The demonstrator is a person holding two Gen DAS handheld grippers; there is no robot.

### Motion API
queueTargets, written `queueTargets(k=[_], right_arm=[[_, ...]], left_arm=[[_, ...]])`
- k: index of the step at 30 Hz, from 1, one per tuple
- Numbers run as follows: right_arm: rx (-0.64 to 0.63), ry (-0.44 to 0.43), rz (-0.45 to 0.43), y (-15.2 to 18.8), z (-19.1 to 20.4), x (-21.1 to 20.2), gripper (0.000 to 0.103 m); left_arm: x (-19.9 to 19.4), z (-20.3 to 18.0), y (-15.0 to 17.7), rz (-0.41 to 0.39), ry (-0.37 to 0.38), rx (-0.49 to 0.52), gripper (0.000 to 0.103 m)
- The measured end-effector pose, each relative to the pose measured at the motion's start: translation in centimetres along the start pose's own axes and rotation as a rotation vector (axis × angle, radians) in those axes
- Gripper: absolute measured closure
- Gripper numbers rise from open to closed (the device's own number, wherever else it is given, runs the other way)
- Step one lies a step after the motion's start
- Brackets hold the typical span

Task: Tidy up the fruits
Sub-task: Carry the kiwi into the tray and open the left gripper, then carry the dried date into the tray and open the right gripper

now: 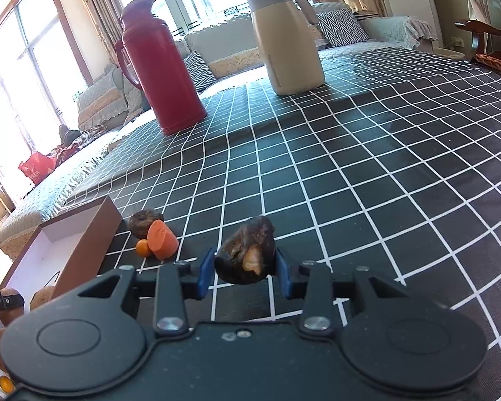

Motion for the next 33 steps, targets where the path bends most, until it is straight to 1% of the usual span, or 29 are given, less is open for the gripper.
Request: queueTargets(k=[6, 7, 9, 10, 12, 16, 18, 20, 23, 27, 33], right_arm=[[0.007, -0.004, -0.003, 0.0, 0.0, -0.2, 0.066], [0.005, -0.006, -0.006, -0.1, 0.1, -0.2, 0.066], [-0.005, -0.013, -0.013, -0.2, 0.5, -0.4, 0.066], [-0.010, -0.019, -0.017, -0.3, 0.8, -0.5, 0.066], [-0.022, -0.038, -0.029, -0.6, 1.5, -0.9, 0.066], [-0.047, -0.095, -0.055, -1.3, 3.8, -1.6, 0.066], [-0.071, -0.125, -0.064, -1.5, 5.3, -1.8, 0.066], [-0.096, -0.157, -0.069, -1.6, 6.7, -2.0, 0.066], [-0.129, -0.203, -0.073, -1.7, 8.9, -2.2, 0.066], [-0.180, -0.272, -0.076, -1.8, 12.2, -2.5, 0.066], [-0.286, -0.374, -0.084, -1.3, 17.3, -3.0, 0.066]], left_arm=[[-1.8, 0.9, 0.3, -0.011, 0.022, -0.041, 0.051], [-2.3, 1.1, 0.3, -0.017, 0.032, -0.051, 0.049], [-3.1, 1.3, 0.4, -0.034, 0.046, -0.061, 0.036], [-3.6, 1.5, 0.6, -0.046, 0.041, -0.064, 0.027], [-4.7, 1.9, 1.1, -0.068, 0.032, -0.055, 0.026], [-6.0, 2.6, 2.4, -0.056, 0.037, -0.054, 0.024], [-6.3, 2.9, 2.8, -0.050, 0.035, -0.048, 0.020], [-6.7, 3.4, 3.2, -0.061, 0.014, -0.029, 0.012], [-7.2, 4.0, 3.3, -0.078, -0.021, 0.000, 0.009], [-7.3, 5.1, 3.4, -0.069, -0.051, 0.007, 0.009], [-8.1, 6.3, 3.9, -0.065, -0.049, 0.003, 0.009]])
Point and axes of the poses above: each gripper's, at about its wrist camera, not at the fingertips, and x roughly the way its jaws point, z to its left, y to its underside, the point moved 10 cm from there along x, roughly the way its jaws point, and after that the axes turned 15 degrees about -x, right-handed, at the moved point
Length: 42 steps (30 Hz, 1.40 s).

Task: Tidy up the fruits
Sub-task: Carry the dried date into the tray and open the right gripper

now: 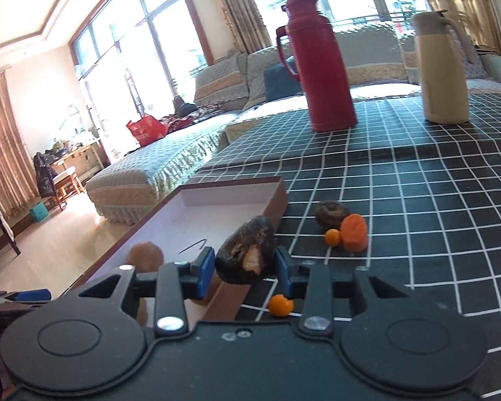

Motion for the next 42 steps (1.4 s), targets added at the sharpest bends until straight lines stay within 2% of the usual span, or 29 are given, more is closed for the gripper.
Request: queueTargets(k=[8, 12, 18, 23, 29, 32, 37, 42], right_arm=[[-0.106, -0.107, 0.026, -0.3, 5.0, 1.9, 0.066], [-0.149, -0.139, 0.078, 0.7, 6.8, 2.9, 0.066], [-0.168, -0.163, 0.138, 1.5, 7.5, 4.1, 0.066], [-0.164, -0.176, 0.155, 1.9, 7.8, 4.8, 0.066], [-0.204, -0.178, 0.144, 2.1, 8.3, 4.6, 0.063], [-0.189, -0.199, 0.140, 1.8, 8.3, 4.6, 0.058], [-0.181, -0.205, 0.139, 1.8, 8.2, 4.3, 0.057], [-0.108, -0.153, 0.057, -0.1, 6.2, 2.6, 0.057]], left_arm=[[-0.4, 1.8, 0.0, -0.013, -0.016, -0.011, 0.009], [-0.3, 2.6, -0.3, -0.007, -0.015, -0.043, 0.009], [-0.1, 2.6, -0.2, -0.002, -0.010, -0.047, 0.008], [-0.1, 2.4, -0.1, -0.003, -0.009, -0.040, 0.009], [-0.2, 2.7, -0.2, -0.002, -0.018, -0.048, 0.009], [-0.1, 2.7, -0.2, -0.003, -0.024, -0.046, 0.009], [-0.1, 2.9, -0.1, -0.003, -0.035, -0.044, 0.008], [-0.1, 3.0, -0.2, 0.007, -0.028, -0.068, 0.008]])
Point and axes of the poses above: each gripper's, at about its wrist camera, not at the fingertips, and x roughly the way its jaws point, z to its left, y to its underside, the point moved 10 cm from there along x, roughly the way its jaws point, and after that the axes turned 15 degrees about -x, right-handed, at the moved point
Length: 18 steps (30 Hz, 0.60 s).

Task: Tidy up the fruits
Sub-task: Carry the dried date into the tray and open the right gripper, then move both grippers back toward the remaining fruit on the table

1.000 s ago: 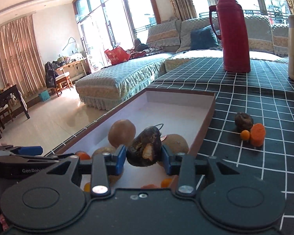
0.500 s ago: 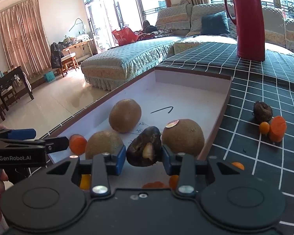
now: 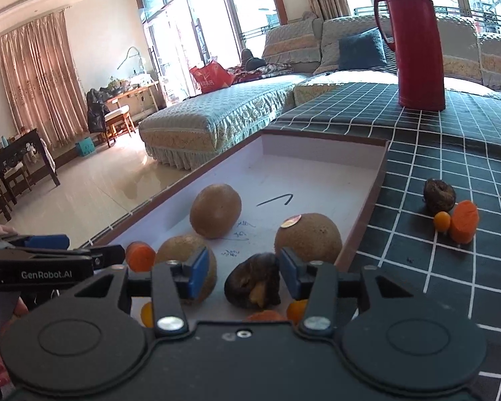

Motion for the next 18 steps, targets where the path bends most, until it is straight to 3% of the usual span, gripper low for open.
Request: queueTargets(k=[6, 12, 18], right_arm=[[0.149, 0.153, -0.082, -0.8, -5.7, -3.0, 0.057], [0.273, 0.346, -0.025, 2.2, -12.3, -4.6, 0.061], [0.300, 0.414, 0.007, 4.3, -15.1, -6.0, 0.062]], left_arm=[[-0.2, -1.7, 0.4, 0.014, 0.044, -0.006, 0.008], [-1.1, -5.0, 0.9, 0.004, 0.102, 0.033, 0.008], [-2.9, -9.5, 1.6, -0.022, 0.211, 0.087, 0.006]])
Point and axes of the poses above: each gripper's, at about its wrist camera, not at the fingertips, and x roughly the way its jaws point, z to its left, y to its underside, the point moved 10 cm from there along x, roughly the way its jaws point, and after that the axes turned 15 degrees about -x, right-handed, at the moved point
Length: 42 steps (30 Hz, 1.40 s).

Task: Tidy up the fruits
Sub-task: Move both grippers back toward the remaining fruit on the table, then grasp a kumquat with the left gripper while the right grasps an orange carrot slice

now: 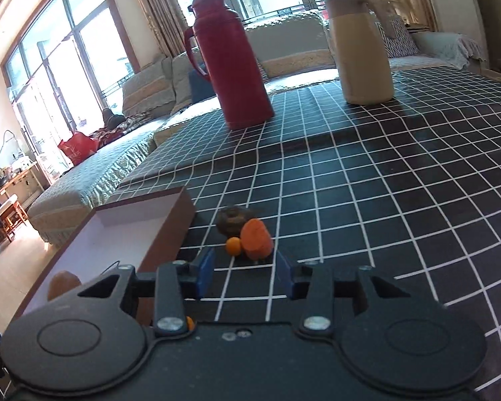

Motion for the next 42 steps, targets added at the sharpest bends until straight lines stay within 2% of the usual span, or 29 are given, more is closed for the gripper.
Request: queueTargets(k=[6, 12, 13, 14, 17, 21, 22, 25, 31, 34, 42], right_arm=[[0.022, 0.030, 0.007, 0.2, -2.1, -0.7, 0.062], [0.051, 0.063, 0.015, 0.7, -4.7, -1.4, 0.062], [0.061, 0.066, 0.020, 0.8, -5.1, -1.4, 0.062], [0.075, 0.067, 0.023, 0.9, -5.6, -1.5, 0.062], [0.114, 0.068, 0.028, 1.1, -6.7, -1.8, 0.062], [0.139, 0.069, 0.026, 1.2, -7.8, -2.1, 0.062], [0.140, 0.067, 0.025, 1.1, -7.9, -2.1, 0.062], [0.155, 0.063, 0.028, 1.2, -8.3, -2.1, 0.062], [0.180, 0.035, 0.033, 1.1, -7.9, -1.7, 0.061], [0.162, 0.026, 0.032, 0.9, -7.3, -1.5, 0.061], [0.150, 0.034, 0.046, 1.2, -7.2, -0.8, 0.061]], left_arm=[[-1.5, -6.9, 0.8, -0.038, 0.159, 0.130, 0.006], [-1.1, -12.6, 2.1, -0.026, 0.219, 0.271, 0.008], [-0.8, -13.5, 2.2, -0.018, 0.237, 0.291, 0.018], [-0.4, -14.4, 2.3, -0.005, 0.254, 0.310, 0.032], [0.8, -16.8, 2.7, 0.044, 0.300, 0.341, 0.043], [2.8, -18.1, 4.1, 0.095, 0.285, 0.432, 0.050], [3.3, -18.1, 4.5, 0.117, 0.274, 0.441, 0.056], [4.4, -17.0, 5.4, 0.173, 0.248, 0.425, 0.063], [4.9, -16.4, 5.6, 0.162, 0.205, 0.458, 0.064], [5.5, -16.2, 5.8, 0.199, 0.211, 0.440, 0.082], [5.2, -16.5, 6.2, 0.183, 0.216, 0.437, 0.082]])
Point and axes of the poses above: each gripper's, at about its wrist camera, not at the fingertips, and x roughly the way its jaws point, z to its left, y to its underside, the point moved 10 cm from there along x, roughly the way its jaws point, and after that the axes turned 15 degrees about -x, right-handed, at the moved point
